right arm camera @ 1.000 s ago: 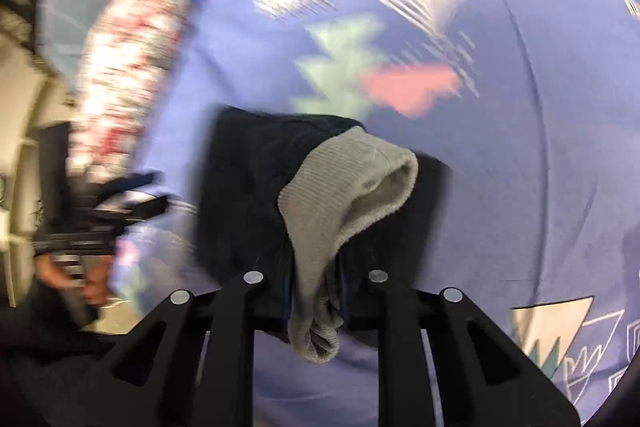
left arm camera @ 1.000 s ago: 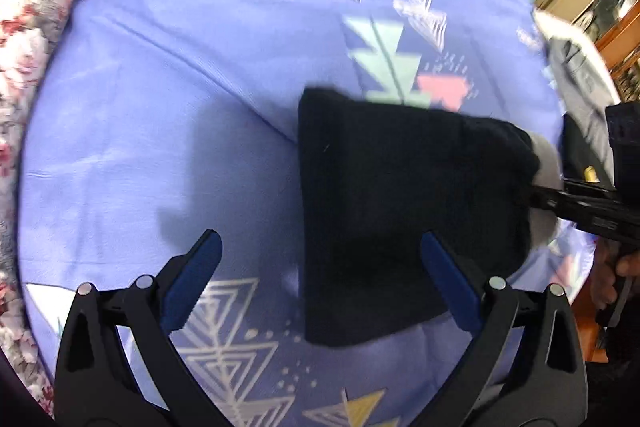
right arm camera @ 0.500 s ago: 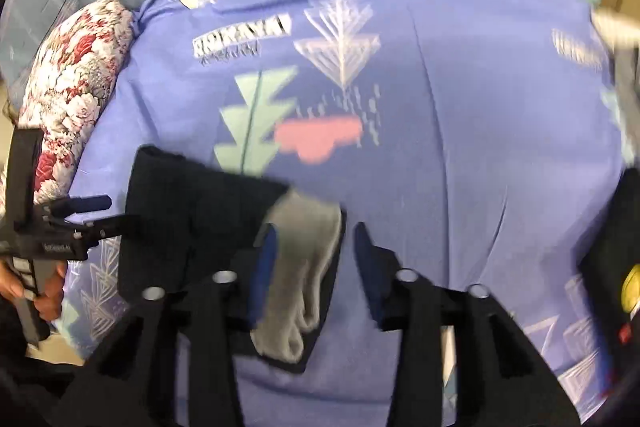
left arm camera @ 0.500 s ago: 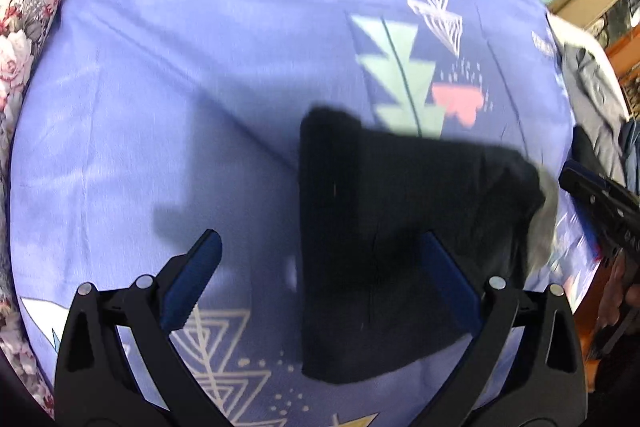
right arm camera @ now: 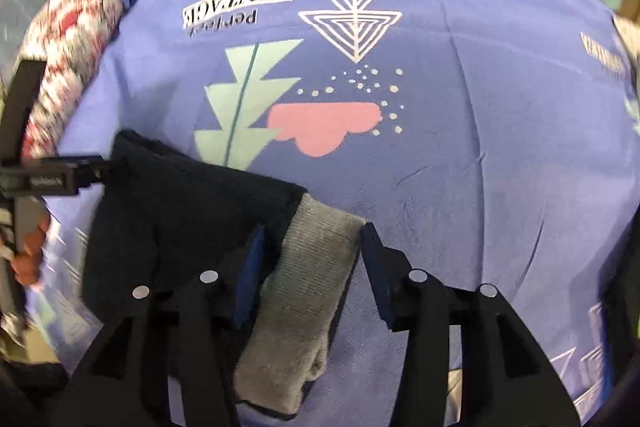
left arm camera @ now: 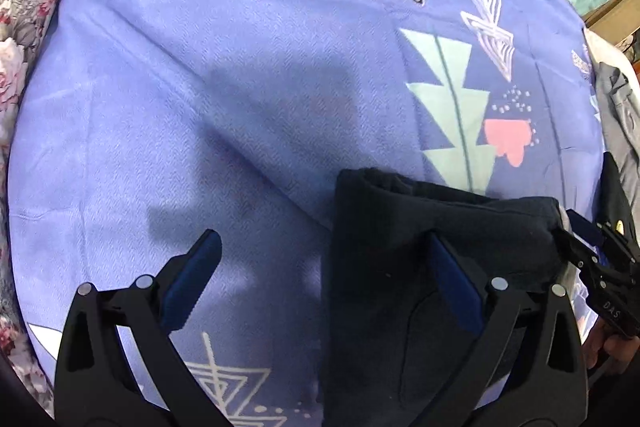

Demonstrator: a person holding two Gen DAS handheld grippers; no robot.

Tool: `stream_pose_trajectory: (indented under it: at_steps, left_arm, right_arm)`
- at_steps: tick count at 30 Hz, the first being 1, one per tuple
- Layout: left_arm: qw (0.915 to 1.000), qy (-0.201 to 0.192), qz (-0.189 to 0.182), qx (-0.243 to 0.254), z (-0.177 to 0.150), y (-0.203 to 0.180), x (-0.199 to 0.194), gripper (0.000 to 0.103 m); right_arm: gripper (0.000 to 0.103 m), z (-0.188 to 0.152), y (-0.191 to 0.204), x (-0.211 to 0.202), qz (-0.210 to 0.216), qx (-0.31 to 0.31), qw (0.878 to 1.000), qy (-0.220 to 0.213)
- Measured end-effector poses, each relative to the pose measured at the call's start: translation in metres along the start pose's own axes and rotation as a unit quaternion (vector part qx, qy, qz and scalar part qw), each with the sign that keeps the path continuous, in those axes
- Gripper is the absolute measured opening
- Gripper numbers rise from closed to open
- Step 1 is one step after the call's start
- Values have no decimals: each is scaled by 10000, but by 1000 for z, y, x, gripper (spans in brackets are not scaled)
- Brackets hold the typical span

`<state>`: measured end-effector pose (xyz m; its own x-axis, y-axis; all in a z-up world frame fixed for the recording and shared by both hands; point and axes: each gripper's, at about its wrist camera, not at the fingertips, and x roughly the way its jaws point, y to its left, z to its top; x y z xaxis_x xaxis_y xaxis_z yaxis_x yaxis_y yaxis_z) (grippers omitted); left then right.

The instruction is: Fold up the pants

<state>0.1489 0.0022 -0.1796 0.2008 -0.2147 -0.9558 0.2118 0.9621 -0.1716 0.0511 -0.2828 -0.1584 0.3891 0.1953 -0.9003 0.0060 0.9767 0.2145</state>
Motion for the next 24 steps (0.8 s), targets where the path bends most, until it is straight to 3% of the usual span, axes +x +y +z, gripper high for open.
stream_pose_trajectory:
  at_steps: [5,7,10,14,18,21,24]
  left_arm:
    - [9987,-133,-477,-101,-25,13,-28,101]
    - [9988,4,-464,-131,-35,18,-26,101]
    - [9988,188,-397,-226,-48,23,-15,101]
    - [9996,258,-39,-132,-56,15,0,101]
    - [9997,187,-129,4,-49,12,-14,101]
    - [9971,366,-651,-172,-44,15,-13,101]
    - [9976,465,-515,-40,-45,6,-2,101]
  right_arm:
    - [48,-29,1,-37,638,248,9977,20]
    - [48,-46,5,-32,516,133,9982,275]
    - [48,-64,4,-11,1,71,9979,647]
    - [50,-61,-2,-6,117,292,9969,727]
    - [62,-53,-15,-21,811,708,9930,488]
    - [63,-52,-30,-19,1140,1189,9853,464]
    - [69,-48,-33,-10,1235,1393,9815,454]
